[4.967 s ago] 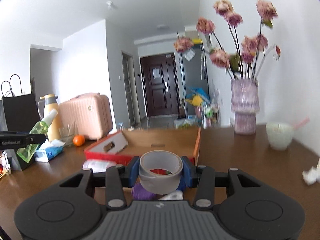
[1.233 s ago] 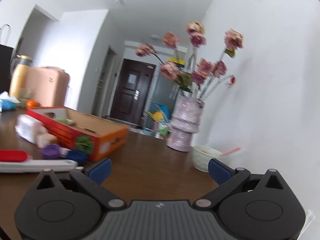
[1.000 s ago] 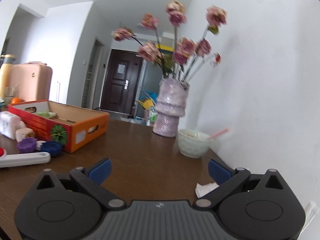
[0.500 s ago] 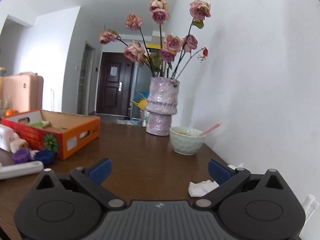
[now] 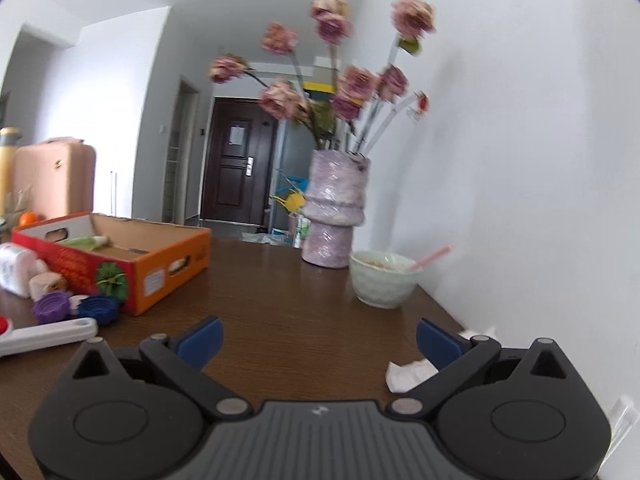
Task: Organize rigid objects
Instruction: 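Withdraw both tools from the box and move back over the table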
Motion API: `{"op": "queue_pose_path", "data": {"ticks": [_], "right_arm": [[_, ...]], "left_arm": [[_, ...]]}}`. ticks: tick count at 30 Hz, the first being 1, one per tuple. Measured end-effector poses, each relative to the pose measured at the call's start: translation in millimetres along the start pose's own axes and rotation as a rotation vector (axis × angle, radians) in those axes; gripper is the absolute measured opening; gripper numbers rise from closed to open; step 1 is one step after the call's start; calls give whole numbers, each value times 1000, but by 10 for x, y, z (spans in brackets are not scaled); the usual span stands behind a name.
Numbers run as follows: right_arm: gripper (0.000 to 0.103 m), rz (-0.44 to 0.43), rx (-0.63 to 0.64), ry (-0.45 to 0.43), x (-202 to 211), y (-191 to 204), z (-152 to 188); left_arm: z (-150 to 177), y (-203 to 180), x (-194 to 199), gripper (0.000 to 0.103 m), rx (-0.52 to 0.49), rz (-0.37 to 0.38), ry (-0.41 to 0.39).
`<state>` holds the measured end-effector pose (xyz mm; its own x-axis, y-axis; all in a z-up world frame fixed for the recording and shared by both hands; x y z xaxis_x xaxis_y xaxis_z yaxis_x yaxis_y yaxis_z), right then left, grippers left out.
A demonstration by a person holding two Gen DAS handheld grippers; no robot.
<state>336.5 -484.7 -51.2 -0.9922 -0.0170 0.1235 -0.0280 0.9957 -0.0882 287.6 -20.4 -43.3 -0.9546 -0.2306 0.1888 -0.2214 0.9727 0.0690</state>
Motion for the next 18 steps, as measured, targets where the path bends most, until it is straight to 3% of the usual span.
{"op": "queue_pose_path", "data": {"ticks": [5,8,18], "right_arm": [[103,14,-6,36,-69,-86,89],[103,25,5,4,-3,-59,54],[103,22,-14,15,3,-119,65]], "left_arm": [[-7,-30,-21,103,3,2,9],[-33,-75,-10,103,-9,11,-3],[-43,-90,4,103,-6,7,-7]]}}
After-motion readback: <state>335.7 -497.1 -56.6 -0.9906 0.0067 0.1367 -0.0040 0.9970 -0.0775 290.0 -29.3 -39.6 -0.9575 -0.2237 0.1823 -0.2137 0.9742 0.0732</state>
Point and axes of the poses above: each gripper's, at about its wrist camera, not at the fingertips, and x roughly against the way its jaws point, y to its left, z to its underside, the point moved 3 cm from there along -x, roughly the way its jaws point, and after that the axes turned 8 degrees about -y, right-handed, at the moved point
